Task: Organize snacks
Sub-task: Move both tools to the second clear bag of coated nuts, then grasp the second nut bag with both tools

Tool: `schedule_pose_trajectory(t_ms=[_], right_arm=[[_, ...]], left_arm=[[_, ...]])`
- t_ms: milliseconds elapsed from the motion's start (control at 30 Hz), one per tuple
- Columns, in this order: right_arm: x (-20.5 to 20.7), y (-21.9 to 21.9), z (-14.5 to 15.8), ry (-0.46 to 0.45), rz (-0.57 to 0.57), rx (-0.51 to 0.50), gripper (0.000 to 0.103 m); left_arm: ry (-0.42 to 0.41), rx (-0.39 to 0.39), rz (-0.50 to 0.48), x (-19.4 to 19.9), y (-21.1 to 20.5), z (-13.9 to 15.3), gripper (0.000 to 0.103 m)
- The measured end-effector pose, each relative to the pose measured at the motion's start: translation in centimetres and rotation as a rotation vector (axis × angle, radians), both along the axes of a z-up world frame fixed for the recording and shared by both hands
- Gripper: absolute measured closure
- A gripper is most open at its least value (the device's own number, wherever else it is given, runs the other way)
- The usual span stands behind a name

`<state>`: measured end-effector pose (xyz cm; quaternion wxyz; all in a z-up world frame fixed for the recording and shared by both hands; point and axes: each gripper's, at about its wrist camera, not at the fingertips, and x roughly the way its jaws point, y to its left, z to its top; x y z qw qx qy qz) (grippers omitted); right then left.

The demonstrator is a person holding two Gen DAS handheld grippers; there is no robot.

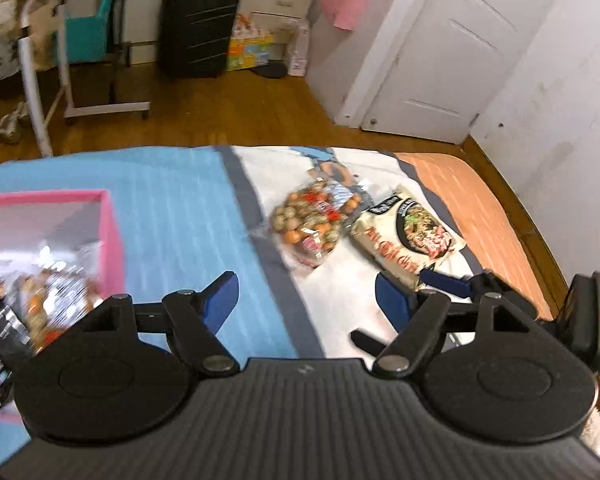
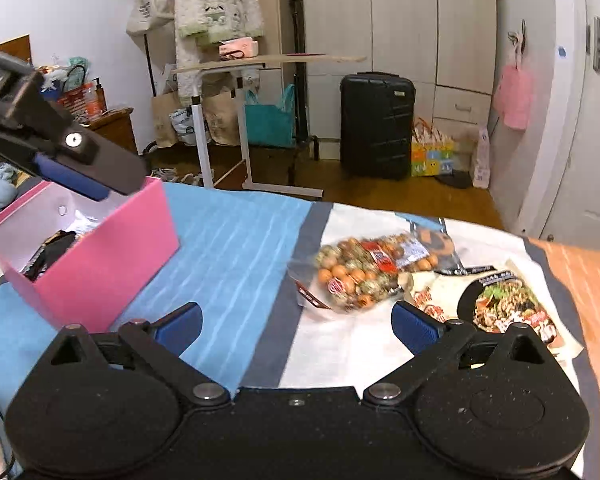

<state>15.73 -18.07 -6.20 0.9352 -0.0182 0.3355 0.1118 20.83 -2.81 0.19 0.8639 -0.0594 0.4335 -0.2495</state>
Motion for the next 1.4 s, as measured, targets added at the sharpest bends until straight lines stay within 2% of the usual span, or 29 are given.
schedule_pose_trajectory(t_ms=[167,300,367,467,533,700,833,900,967,1067,1200,1333,1400], right_arm=[[1.2,-0.1,-2.1,-0.026,0.004,0.004,0.001],[2.5,0.0,-3.3,-0.032,0.015,0.009,0.001],[3.5,0.0,-4.3,-0.014,0.024,0.008,0.001],[5.0,0.0,-5.6,0.062,0.034,0.03,0.004],[5.7,0.0,-6.0,0.102,0.05,0.052,0.013],[7.2,-0.2,-6.6,0.089,0.004,0.041,0.012],[8.9,-0.7,-7.6,0.097,-0.035,0.076,0.012],[9.5,-1.0,-8.2,0.103,-0.041,0.107,0.013],[9.8,-1.1,-8.5,0.108,-0.063,0.126,0.013],[10.0,-0.8,-8.8,0.107,-0.081,0.104,0.013],[10.3,-0.4,-9.3,0.104,-0.103,0.054,0.012],[9.6,-0.4,-9.1,0.094,-0.114,0.036,0.021],[9.3,-0.6,-8.8,0.097,-0.121,0.042,0.022]], left_arm=[[0.021,0.005,-0.003,3.6,-3.2,-1.6,0.027],[0.083,-0.028,0.031,7.3,-5.2,-4.7,0.027],[0.127,-0.057,0.015,9.3,-6.1,-6.5,0.028],[0.173,-0.084,0.05,12.1,-6.9,-8.9,0.029],[0.165,-0.058,0.065,13.5,-7.4,-9.9,0.029],[0.147,0.008,-0.019,15.7,-8.9,-11.7,0.034],[0.131,0.057,-0.005,17.3,-9.5,-13.0,0.036],[0.162,0.042,-0.024,18.3,-9.7,-13.8,0.038],[0.229,0.008,-0.033,19.4,-9.5,-14.8,0.045],[0.269,-0.036,-0.028,19.8,-8.8,-15.6,0.046],[0.334,0.003,-0.064,19.0,-8.8,-15.6,0.046],[0.374,0.023,-0.083,17.9,-8.5,-15.2,0.046],[0.379,0.017,-0.077,17.1,-8.2,-15.2,0.046]])
